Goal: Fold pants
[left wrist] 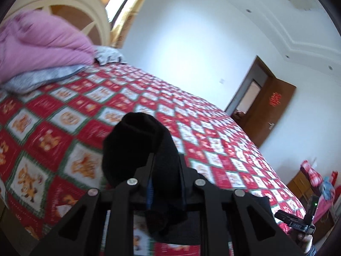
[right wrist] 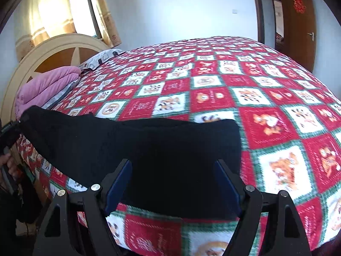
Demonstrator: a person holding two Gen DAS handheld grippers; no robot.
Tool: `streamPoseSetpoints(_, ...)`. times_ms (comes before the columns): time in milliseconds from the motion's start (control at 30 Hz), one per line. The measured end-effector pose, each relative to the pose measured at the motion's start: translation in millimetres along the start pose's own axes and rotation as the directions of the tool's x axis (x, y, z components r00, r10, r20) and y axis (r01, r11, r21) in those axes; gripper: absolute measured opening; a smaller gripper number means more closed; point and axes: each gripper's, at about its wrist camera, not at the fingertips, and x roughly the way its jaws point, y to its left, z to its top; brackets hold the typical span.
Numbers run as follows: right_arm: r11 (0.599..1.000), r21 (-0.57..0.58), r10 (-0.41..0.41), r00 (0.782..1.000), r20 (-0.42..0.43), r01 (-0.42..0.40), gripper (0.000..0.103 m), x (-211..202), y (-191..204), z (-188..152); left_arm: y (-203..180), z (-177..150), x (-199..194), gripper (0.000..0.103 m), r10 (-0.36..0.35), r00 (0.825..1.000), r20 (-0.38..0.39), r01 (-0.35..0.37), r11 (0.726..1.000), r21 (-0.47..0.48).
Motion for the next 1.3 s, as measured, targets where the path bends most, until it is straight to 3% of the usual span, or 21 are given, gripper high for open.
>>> streamPoseSetpoints(233, 0.995, 0.091, -0.038, 0.999, 0.033, 0.035, 0.08, -8, -29, -2, -54, 5, 4, 0.019, -0.088, 0.996, -0.021, 0.09, 0.993, 0.076)
streamPoseSetpoints(533, 0.971, 0.227, -0.083, 0.995, 0.048, 0.07, 0.08, -2, -62, -10, -128, 3, 17, 0.019, -0.204, 0.974, -0.102, 0.221, 0.955, 0.197)
streamPoseSetpoints(1000, 0.932, 0.352, -0.136, 0.985, 0.108, 0.09, 0.08, -13, -90, -13, -216, -24, 50, 0.019, -0.296, 0.915, -0.273, 0.371, 0.884, 0.284)
streamPoseSetpoints(1300, 0.895, 0.434, -0.178, 0.976, 0.126, 0.107, 0.08, -25, -112, -18, -273, -62, 86, 0.019, -0.29, 0.866, -0.407, 0.441, 0.826, 0.35)
